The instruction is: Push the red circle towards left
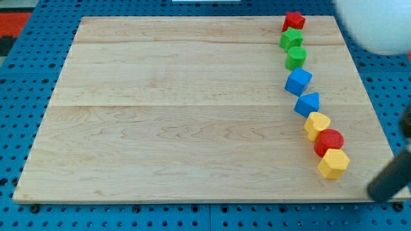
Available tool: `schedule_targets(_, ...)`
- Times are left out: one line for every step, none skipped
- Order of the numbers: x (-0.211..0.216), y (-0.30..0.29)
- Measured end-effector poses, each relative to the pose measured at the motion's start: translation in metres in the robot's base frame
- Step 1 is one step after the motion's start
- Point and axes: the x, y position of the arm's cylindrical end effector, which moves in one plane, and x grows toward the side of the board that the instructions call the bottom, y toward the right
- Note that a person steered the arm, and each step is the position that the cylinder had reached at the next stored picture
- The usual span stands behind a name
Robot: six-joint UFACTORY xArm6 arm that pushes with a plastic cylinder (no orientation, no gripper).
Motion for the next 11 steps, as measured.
schedule_targets(-0.021, -0.009)
schedule_targets(-0.045, -0.055)
schedule_targets(-0.071, -0.046)
schedule_targets(-0.083, -0.039)
schedule_targets(-0.076, -0.117)
schedule_targets(-0.078, -0.198)
schedule_targets(-0.093, -0.154)
schedule_targets(-0.115, -0.141)
schedule_targets(-0.119, -0.171)
schedule_targets(-0.118, -0.213)
schedule_targets(-0.115, -0.278)
